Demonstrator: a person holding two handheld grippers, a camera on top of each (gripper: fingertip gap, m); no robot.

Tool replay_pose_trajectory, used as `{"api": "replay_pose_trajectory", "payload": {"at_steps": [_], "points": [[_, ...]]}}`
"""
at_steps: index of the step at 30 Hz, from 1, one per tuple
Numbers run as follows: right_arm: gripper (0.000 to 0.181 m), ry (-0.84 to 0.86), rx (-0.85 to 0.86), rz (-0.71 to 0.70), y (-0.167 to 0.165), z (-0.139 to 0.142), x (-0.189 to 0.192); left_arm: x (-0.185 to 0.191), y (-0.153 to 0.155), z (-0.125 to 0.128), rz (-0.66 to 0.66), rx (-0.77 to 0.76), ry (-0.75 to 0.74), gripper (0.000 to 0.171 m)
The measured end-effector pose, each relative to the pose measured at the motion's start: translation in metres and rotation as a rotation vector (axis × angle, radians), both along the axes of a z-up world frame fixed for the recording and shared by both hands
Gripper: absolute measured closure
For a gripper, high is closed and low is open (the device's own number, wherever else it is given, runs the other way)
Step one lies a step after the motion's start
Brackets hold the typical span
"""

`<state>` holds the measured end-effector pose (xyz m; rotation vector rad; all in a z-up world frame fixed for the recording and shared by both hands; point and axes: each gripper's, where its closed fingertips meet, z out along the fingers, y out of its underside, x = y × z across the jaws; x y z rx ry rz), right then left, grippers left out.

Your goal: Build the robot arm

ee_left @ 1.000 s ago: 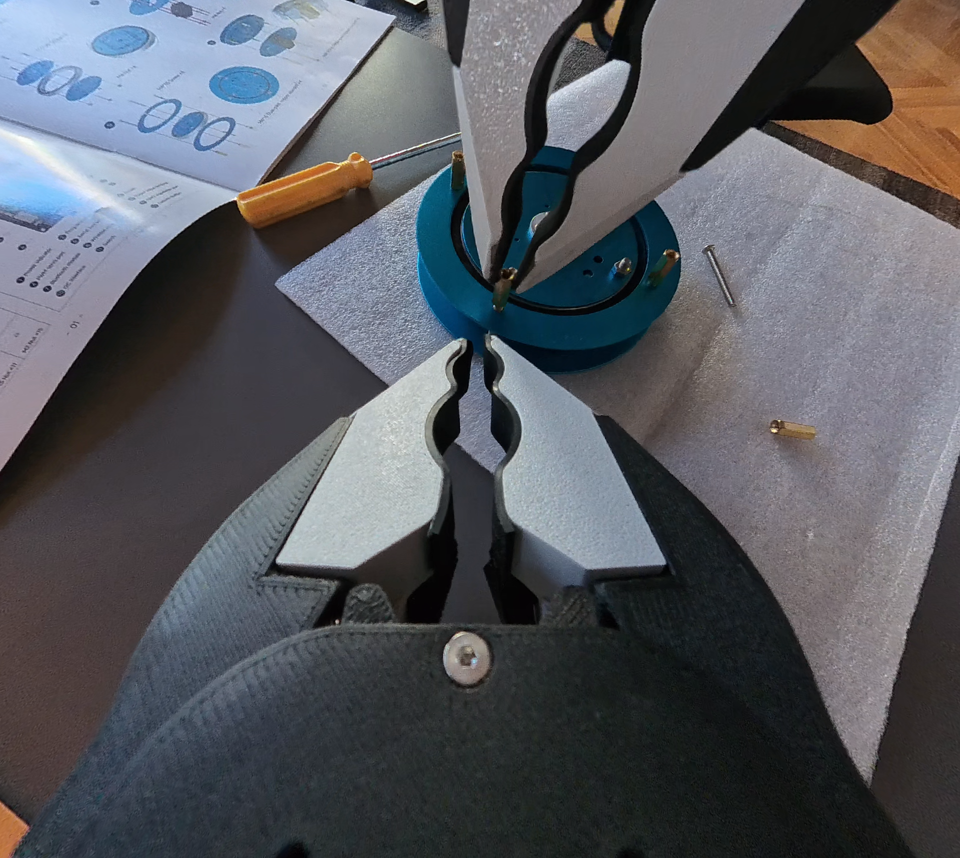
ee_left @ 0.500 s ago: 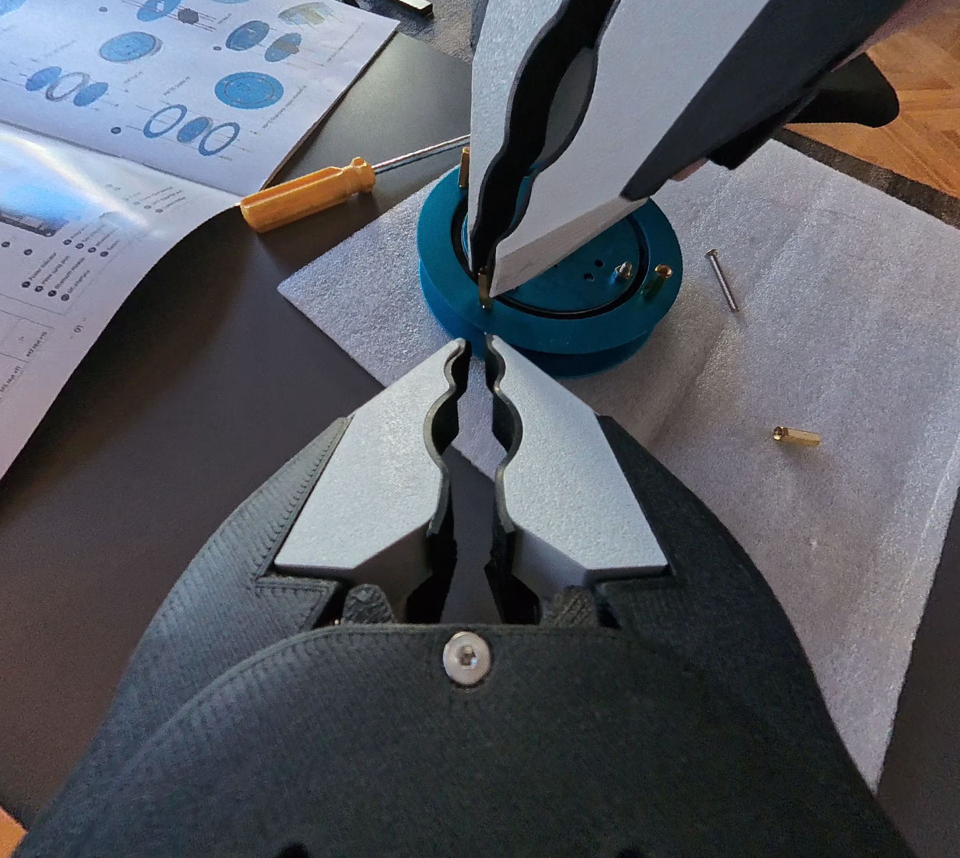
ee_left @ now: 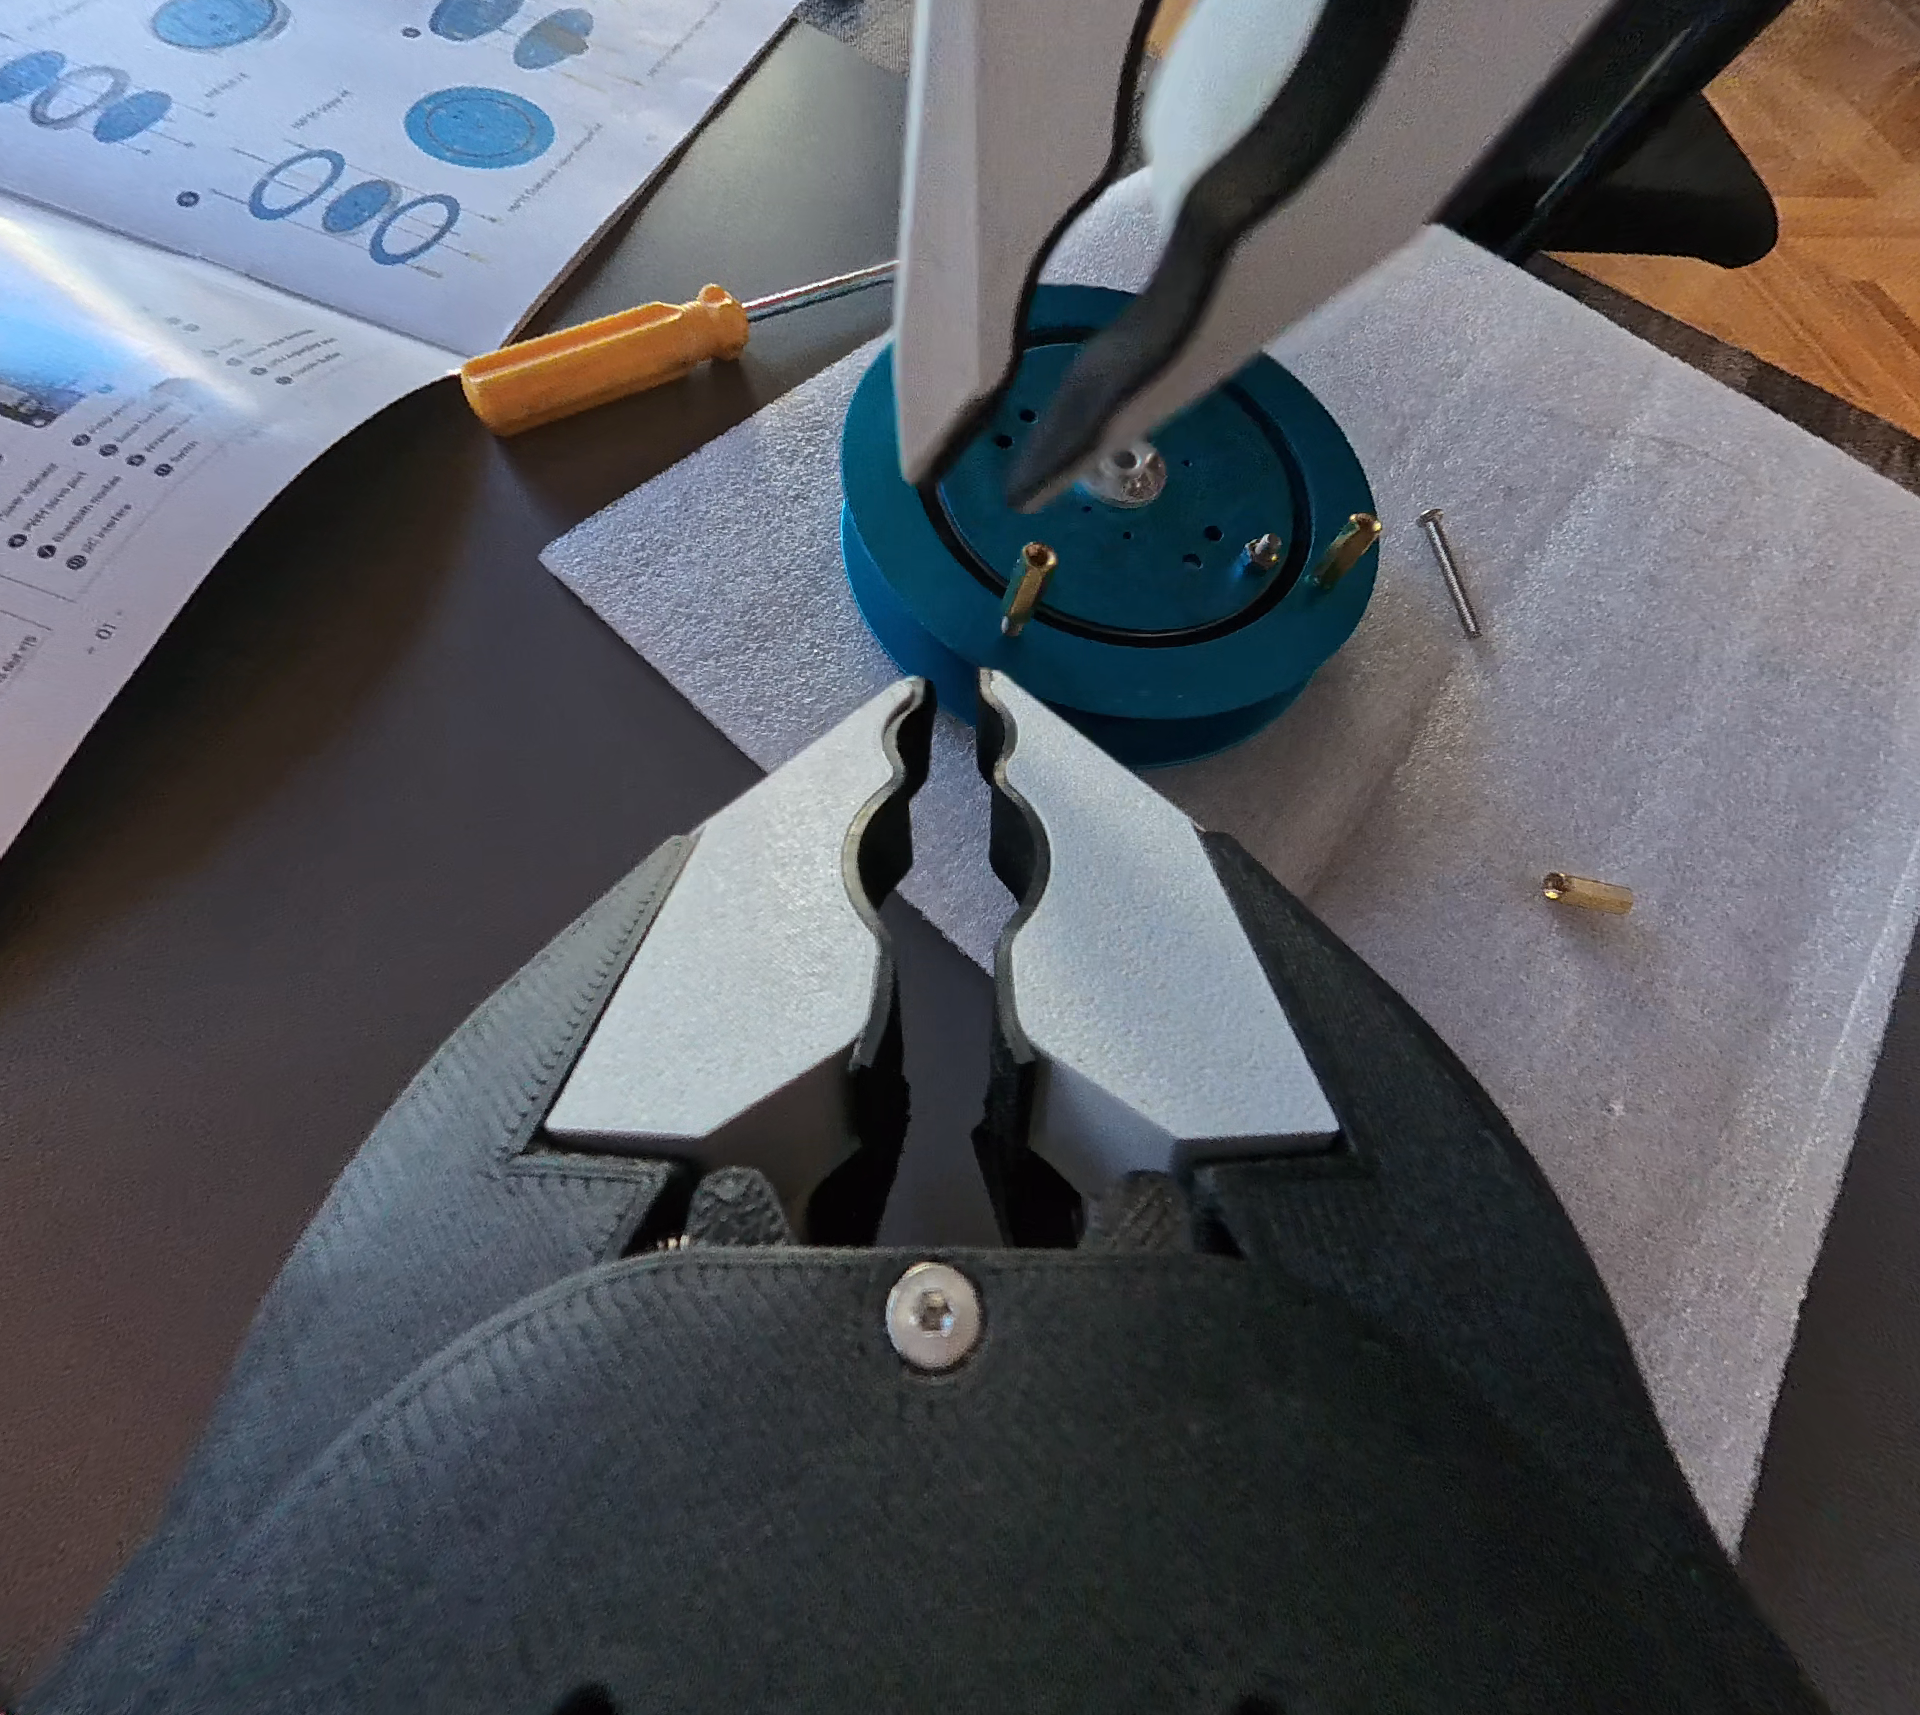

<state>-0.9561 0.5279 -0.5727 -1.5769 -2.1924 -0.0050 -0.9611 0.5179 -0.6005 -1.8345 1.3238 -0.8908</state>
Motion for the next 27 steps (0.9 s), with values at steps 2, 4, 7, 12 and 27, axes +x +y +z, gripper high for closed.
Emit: {"api": "replay_pose_trajectory", "payload": {"at_steps": [2, 4, 7, 12, 27], "points": [[0.17, -0.053, -0.032, 0.027, -0.001, -0.003, 0.003, 0.0, 0.0, -0.001, -0.002, -0.008, 0.004, 0.166], [0.166, -0.093, -0.085, 0.052, -0.007, -0.005, 0.004, 0.0, -0.001, -0.002, -0.008, -0.009, 0.012, 0.166], [0.161, -0.129, -0.099, 0.104, -0.01, -0.008, 0.002, 0.001, -0.005, -0.007, -0.029, -0.006, 0.043, 0.165], [0.174, -0.145, -0.084, 0.159, -0.015, -0.01, -0.002, 0.002, -0.008, -0.011, -0.049, 0.008, 0.076, 0.164], [0.172, -0.159, -0.075, 0.14, -0.014, -0.01, -0.001, 0.003, -0.01, -0.011, -0.063, 0.015, 0.073, 0.167]]}}
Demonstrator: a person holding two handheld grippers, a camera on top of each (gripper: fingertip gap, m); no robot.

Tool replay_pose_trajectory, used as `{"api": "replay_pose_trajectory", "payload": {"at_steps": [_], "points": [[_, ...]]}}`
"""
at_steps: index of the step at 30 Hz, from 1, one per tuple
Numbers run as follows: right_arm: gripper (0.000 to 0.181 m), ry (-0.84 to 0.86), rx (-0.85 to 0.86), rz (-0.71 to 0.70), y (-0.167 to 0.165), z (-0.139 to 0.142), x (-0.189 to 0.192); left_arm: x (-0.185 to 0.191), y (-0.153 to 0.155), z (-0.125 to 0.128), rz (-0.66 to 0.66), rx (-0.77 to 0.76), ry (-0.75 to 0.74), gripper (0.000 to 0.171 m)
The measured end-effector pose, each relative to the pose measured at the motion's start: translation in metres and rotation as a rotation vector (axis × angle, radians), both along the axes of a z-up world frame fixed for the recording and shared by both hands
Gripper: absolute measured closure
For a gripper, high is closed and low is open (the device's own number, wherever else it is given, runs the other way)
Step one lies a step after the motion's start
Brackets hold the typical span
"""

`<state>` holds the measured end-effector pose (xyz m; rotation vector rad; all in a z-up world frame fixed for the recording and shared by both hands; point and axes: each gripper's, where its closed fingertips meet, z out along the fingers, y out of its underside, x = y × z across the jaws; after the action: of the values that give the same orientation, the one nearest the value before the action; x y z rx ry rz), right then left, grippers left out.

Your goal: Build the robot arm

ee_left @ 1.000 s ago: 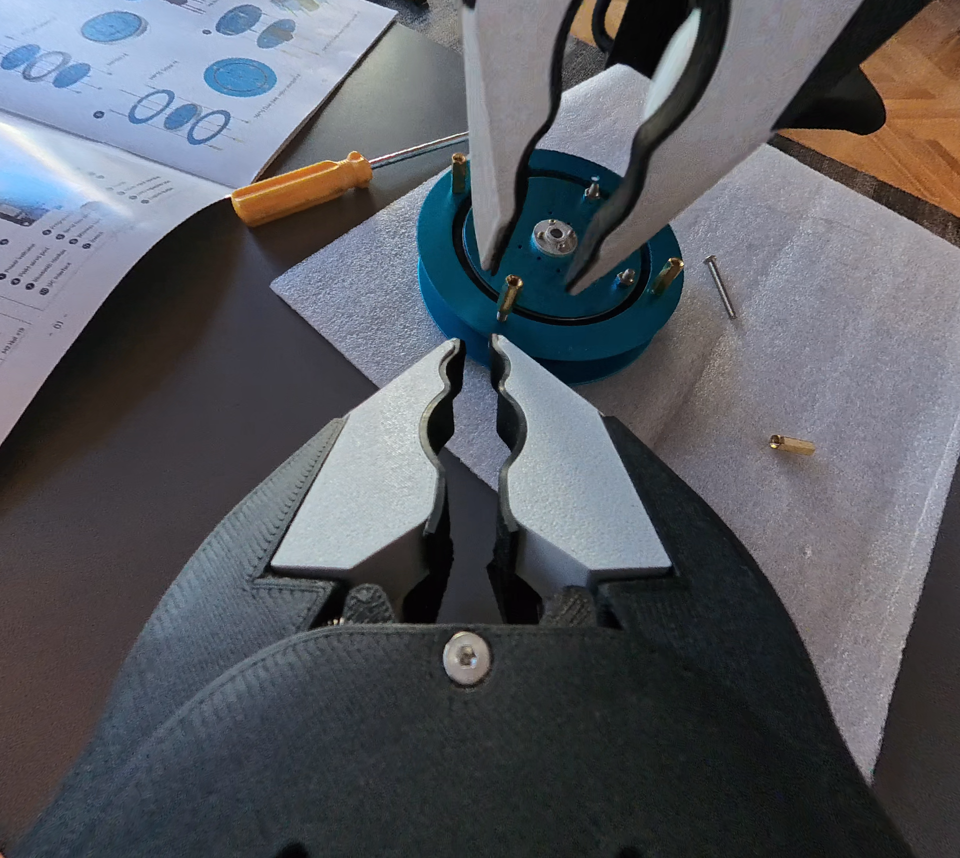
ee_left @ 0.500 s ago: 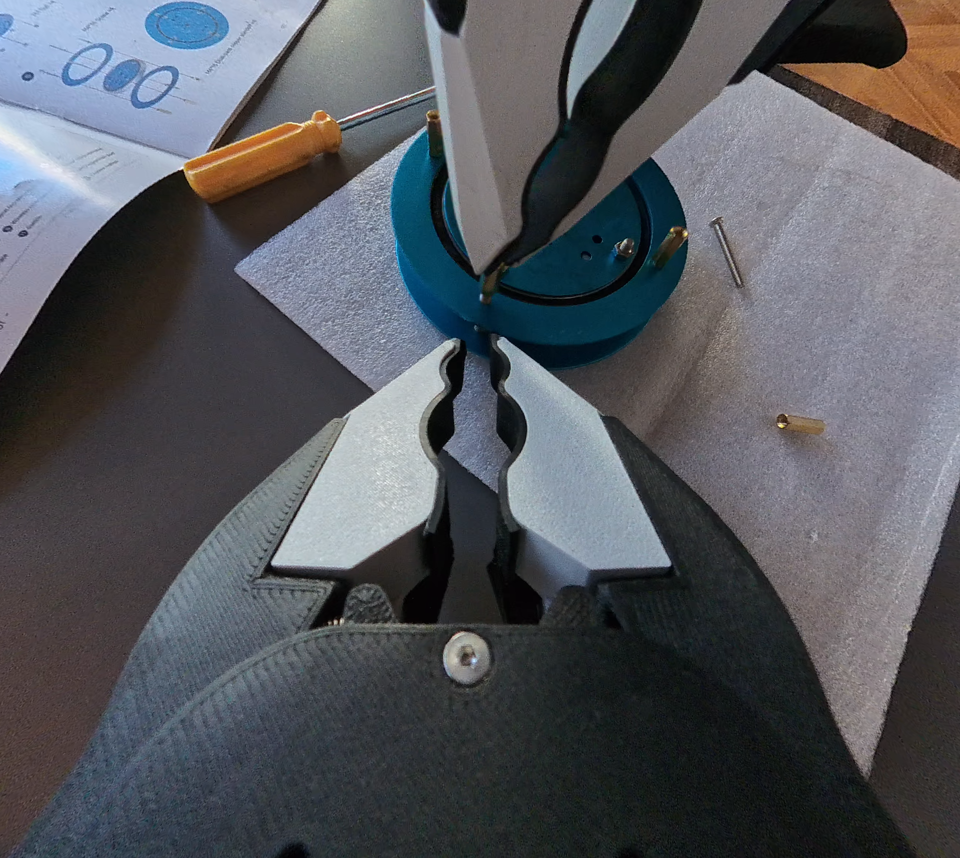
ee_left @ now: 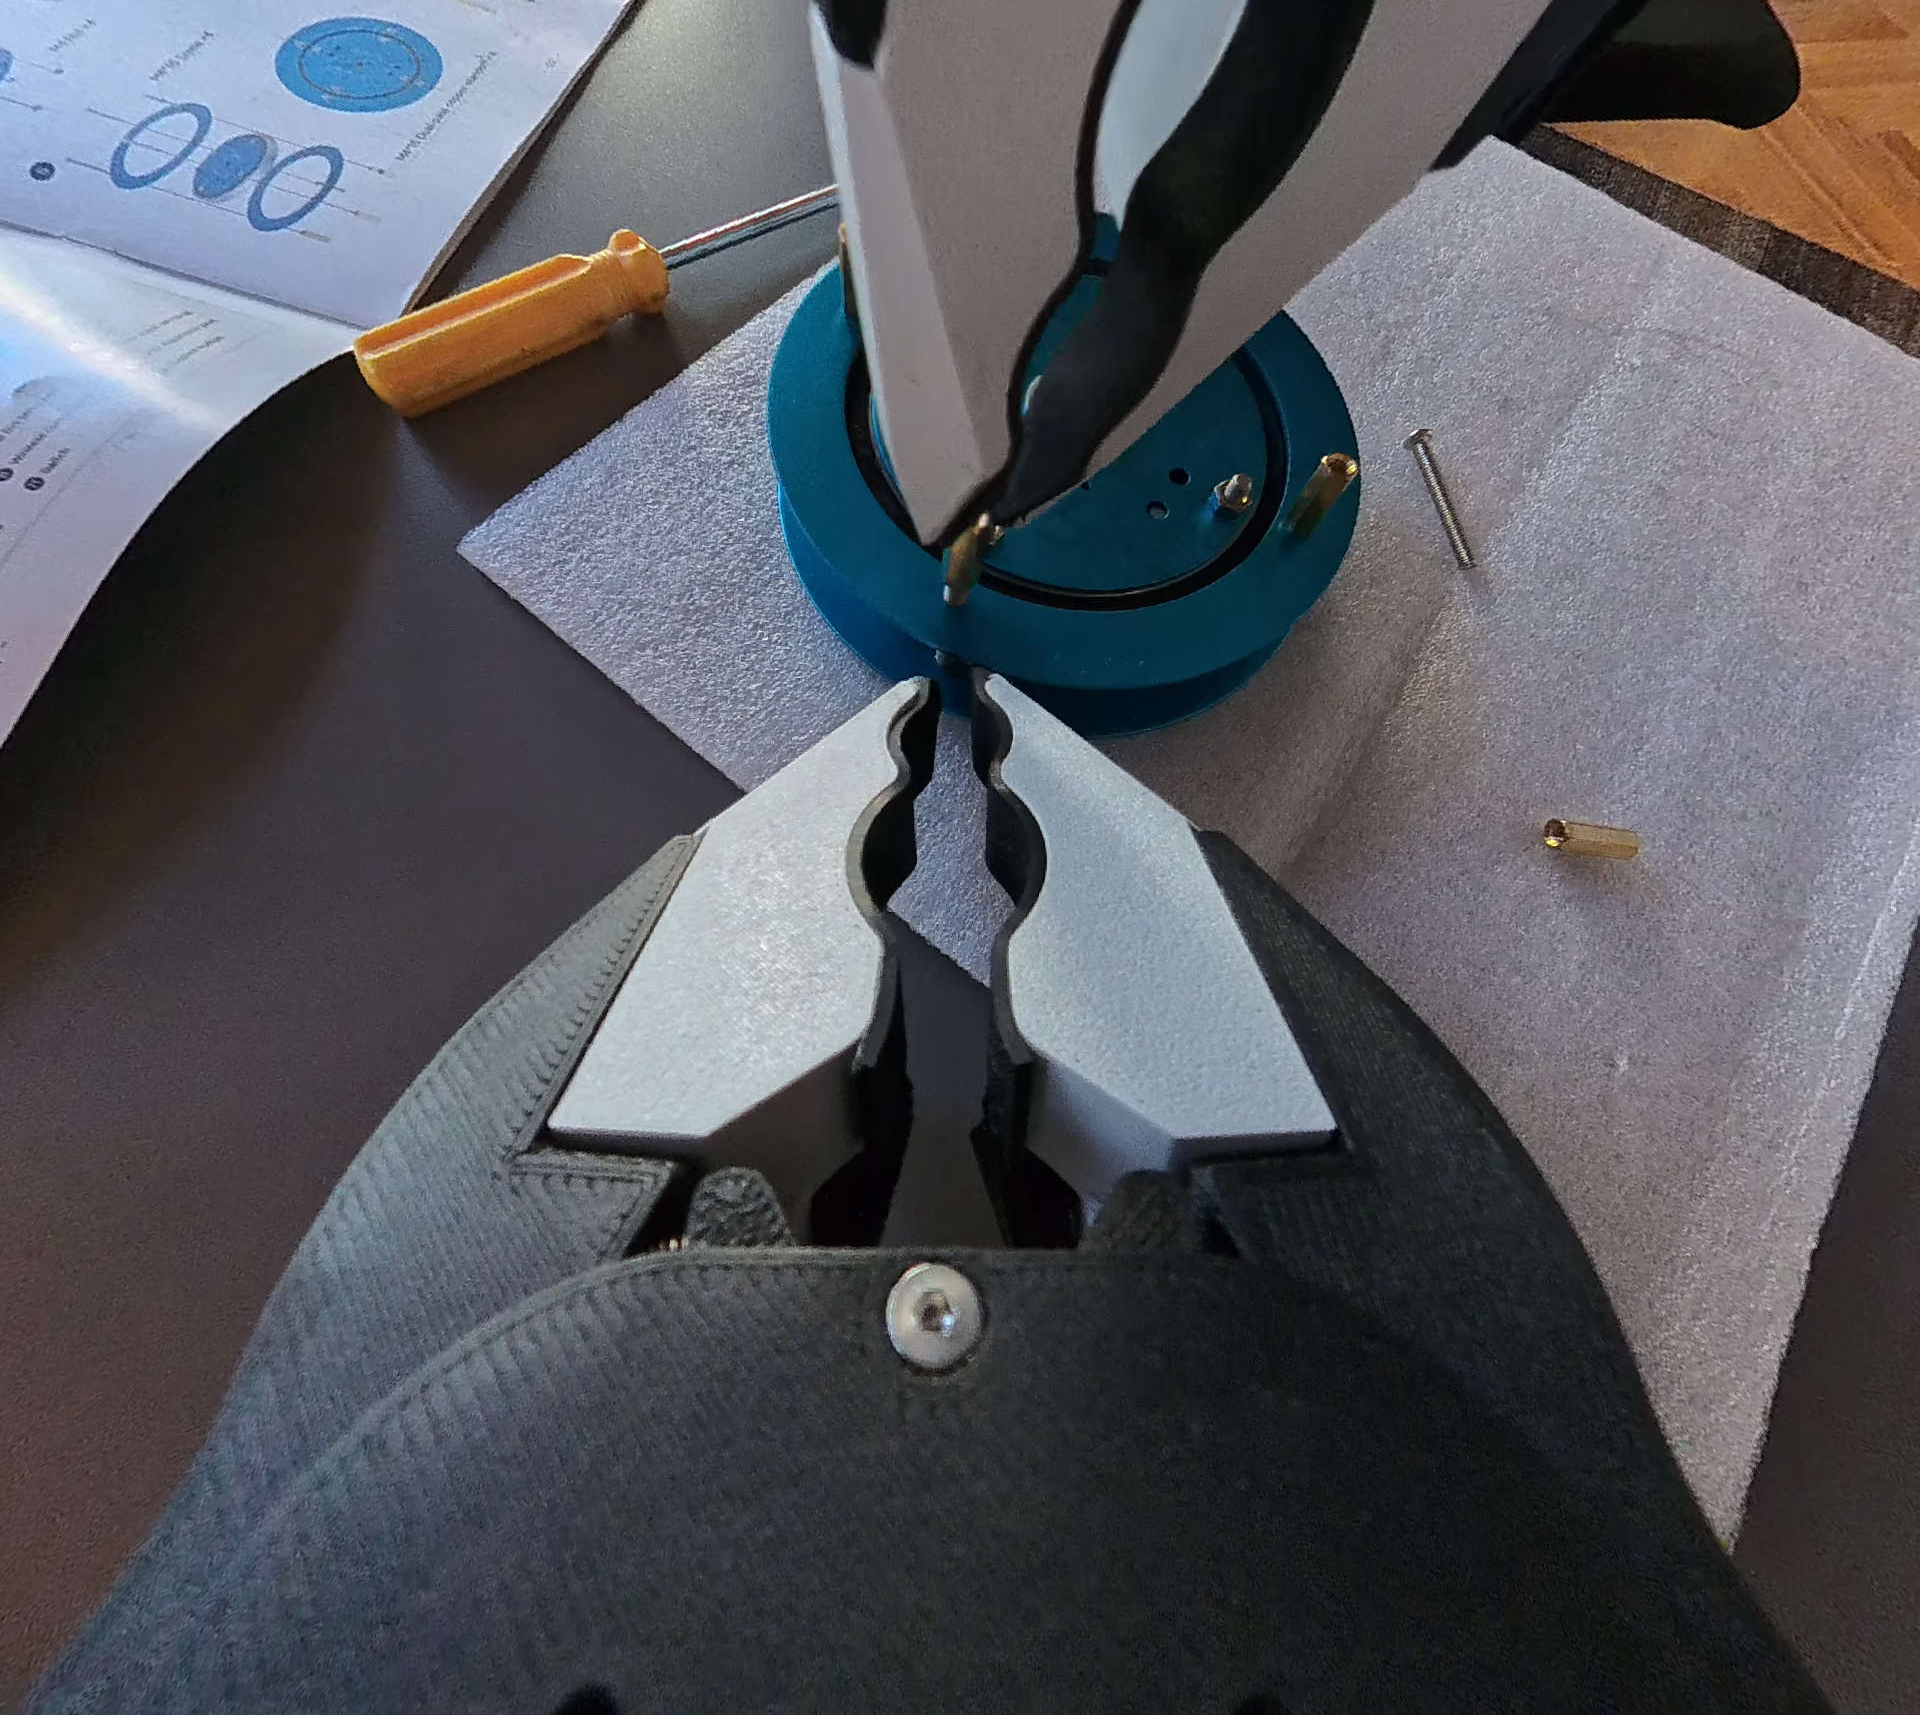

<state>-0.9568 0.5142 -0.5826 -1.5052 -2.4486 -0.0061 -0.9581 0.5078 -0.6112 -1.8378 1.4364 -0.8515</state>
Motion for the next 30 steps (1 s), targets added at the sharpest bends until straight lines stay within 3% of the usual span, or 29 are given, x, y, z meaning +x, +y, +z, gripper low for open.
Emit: {"api": "replay_pose_trajectory", "payload": {"at_steps": [11, 18, 24, 27, 30], "points": [[0.176, -0.012, -0.013, -0.064, 0.002, -0.005, 0.004, 0.0, -0.001, 0.0, -0.003, 0.004, -0.002, 0.168], [0.177, -0.026, 0.118, 0.15, 0.0, -0.004, 0.002, 0.0, -0.001, 0.0, -0.005, 0.003, 0.001, 0.168], [0.161, 0.023, -0.085, -0.096, -0.009, 0.004, 0.001, 0.001, -0.001, 0.0, -0.007, 0.004, 0.002, 0.168], [0.17, 0.042, 0.079, 0.068, 0.001, 0.009, -0.001, 0.001, -0.001, 0.0, -0.008, 0.003, 0.004, 0.168], [0.177, 0.006, 0.086, 0.11, 0.0, 0.002, 0.001, 0.0, -0.001, 0.001, -0.004, 0.003, -0.003, 0.168]]}}
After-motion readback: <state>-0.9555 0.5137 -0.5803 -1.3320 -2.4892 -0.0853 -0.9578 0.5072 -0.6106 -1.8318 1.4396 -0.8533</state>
